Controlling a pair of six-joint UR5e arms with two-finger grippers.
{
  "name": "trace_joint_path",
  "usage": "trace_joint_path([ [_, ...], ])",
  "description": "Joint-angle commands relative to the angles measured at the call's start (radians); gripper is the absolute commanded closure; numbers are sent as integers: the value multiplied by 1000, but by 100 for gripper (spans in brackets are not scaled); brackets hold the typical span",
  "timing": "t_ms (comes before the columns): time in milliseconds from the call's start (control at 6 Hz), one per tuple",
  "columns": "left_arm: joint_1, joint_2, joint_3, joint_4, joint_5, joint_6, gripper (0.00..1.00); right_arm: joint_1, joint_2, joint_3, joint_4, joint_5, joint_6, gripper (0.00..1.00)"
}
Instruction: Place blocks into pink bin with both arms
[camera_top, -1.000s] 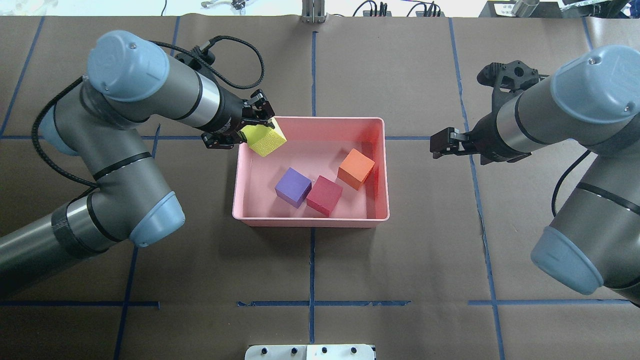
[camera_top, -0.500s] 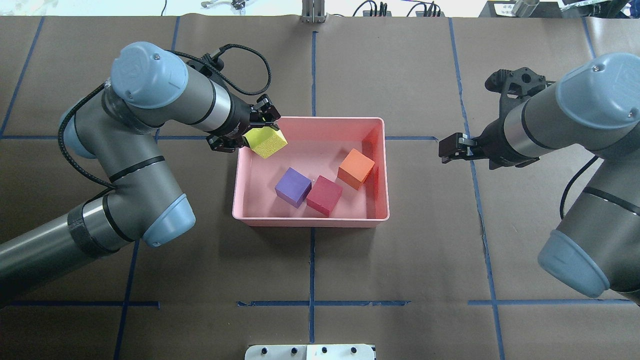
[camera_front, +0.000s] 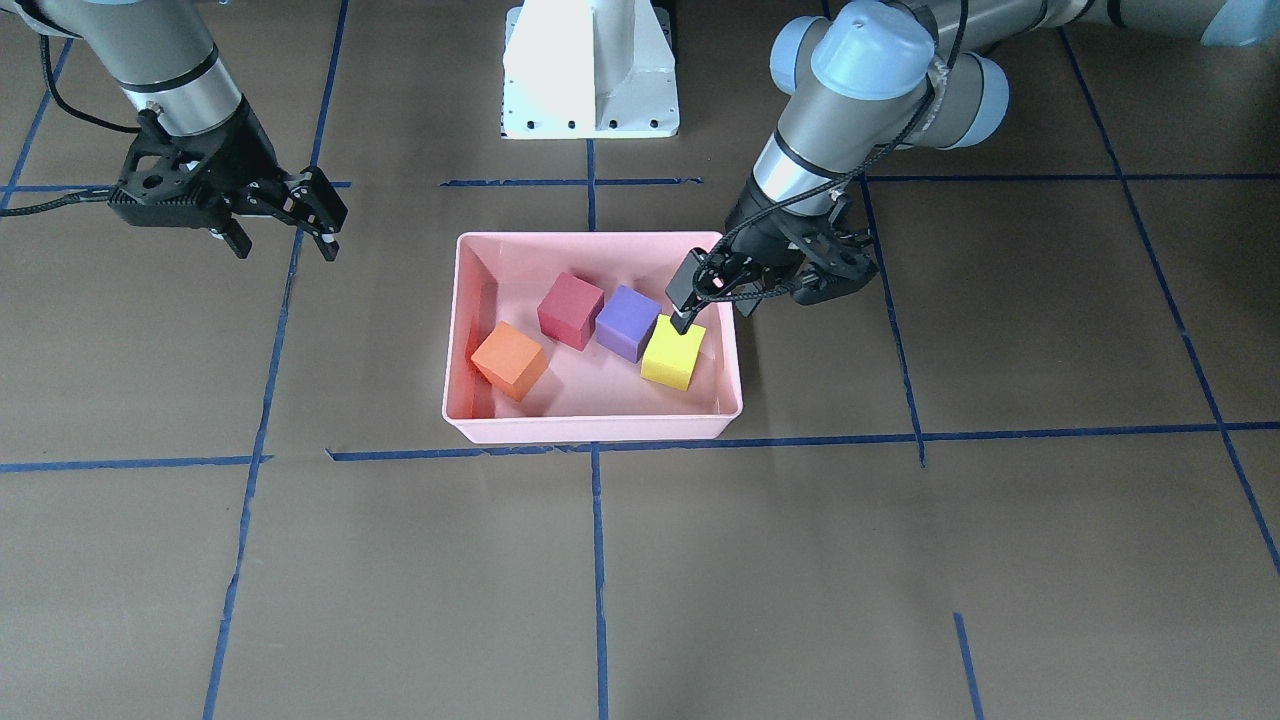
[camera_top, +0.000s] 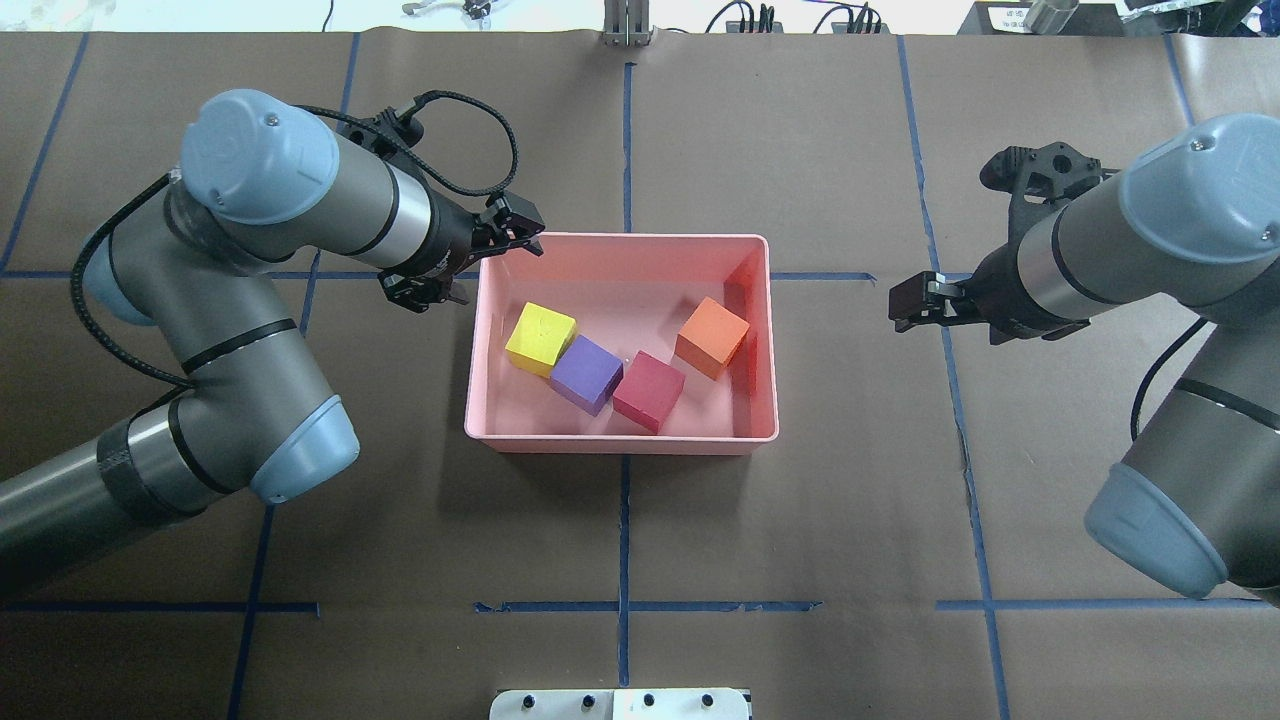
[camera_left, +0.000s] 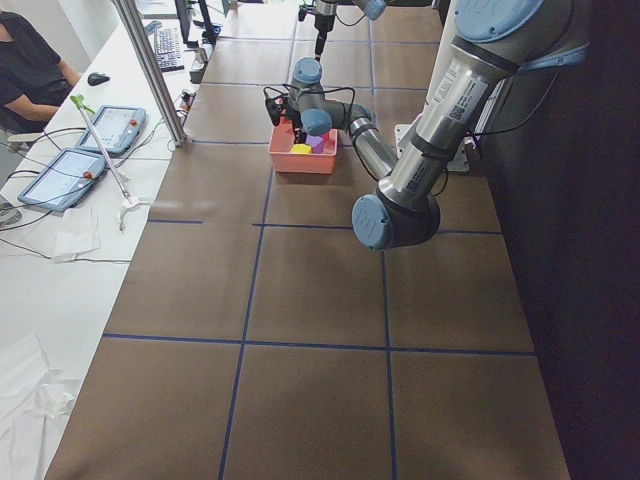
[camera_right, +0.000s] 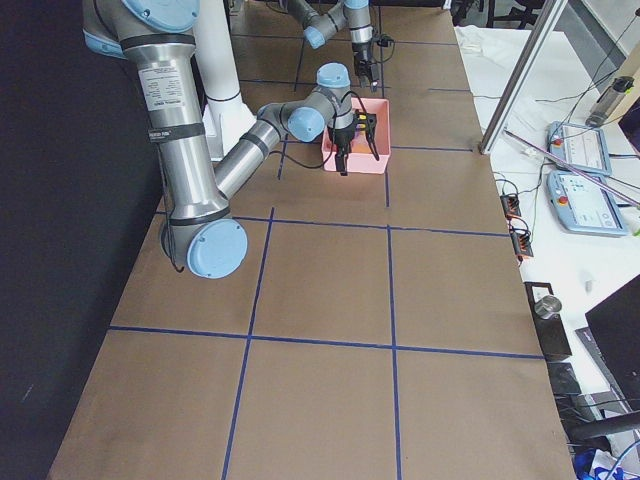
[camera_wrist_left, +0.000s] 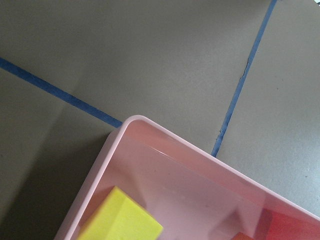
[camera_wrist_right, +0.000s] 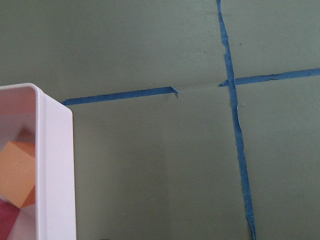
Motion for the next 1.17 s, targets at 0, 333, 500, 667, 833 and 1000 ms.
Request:
trace_joint_path([
  [0,-19,180,-127,7,-9,160,0,65,-49,3,0,22,-140,0],
  [333,-77,475,-234,7,-11,481,0,178,-126,-9,-3,103,-353,0],
  [500,-150,629,-282,7,-13,727,0,277,-167,-29,-3,180,-483,0],
  [667,-235,712,-284,7,-19,936,0,368,-209,-58,-5,253,-614,0],
  [833,-386,762,-273,8,-125,1157,0,475,-242,-127,-3,322,-779,0],
  [1000,-563,774,-202,11,-270,1370,0,563,-281,-186,-3,355,-948,0],
])
